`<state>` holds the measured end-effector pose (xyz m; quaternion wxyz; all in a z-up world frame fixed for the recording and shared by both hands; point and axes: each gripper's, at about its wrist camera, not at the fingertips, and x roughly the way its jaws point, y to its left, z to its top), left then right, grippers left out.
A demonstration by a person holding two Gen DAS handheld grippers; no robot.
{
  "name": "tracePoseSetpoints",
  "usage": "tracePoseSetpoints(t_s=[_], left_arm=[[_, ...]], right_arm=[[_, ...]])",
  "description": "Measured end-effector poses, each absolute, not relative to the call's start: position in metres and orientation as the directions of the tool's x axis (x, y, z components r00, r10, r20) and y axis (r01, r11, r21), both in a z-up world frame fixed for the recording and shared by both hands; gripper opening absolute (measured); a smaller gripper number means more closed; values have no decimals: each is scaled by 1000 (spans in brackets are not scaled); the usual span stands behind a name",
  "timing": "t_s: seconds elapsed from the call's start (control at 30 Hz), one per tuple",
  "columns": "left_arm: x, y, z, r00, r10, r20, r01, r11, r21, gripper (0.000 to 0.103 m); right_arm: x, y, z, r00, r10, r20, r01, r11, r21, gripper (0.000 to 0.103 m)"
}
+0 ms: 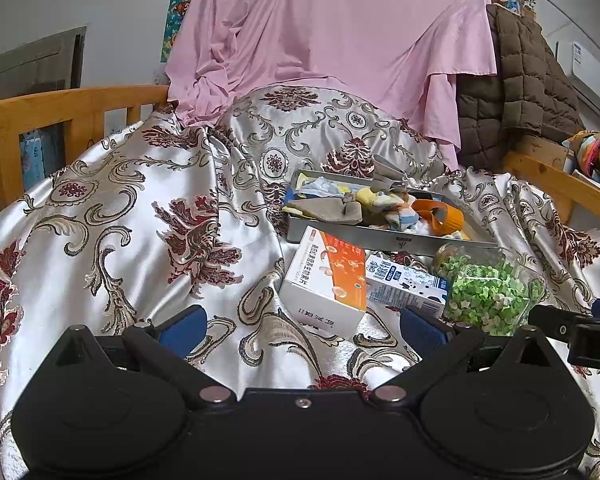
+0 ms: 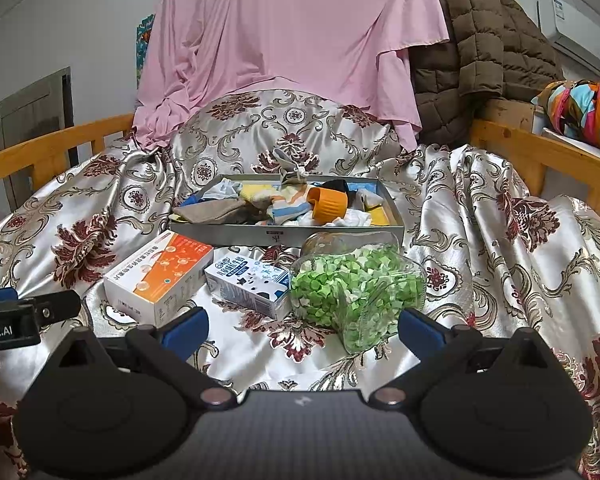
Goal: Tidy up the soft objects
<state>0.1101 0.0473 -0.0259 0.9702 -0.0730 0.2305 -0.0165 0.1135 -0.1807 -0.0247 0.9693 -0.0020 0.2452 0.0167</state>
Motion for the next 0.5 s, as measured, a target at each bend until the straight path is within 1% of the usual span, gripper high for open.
tracePoseSetpoints(t_s=[0.5], left_arm=[[110, 47, -26, 894, -66, -444, 0, 989, -148, 102]], right_arm=[[114, -181, -25, 879, 31, -476, -33, 999, 5, 103]])
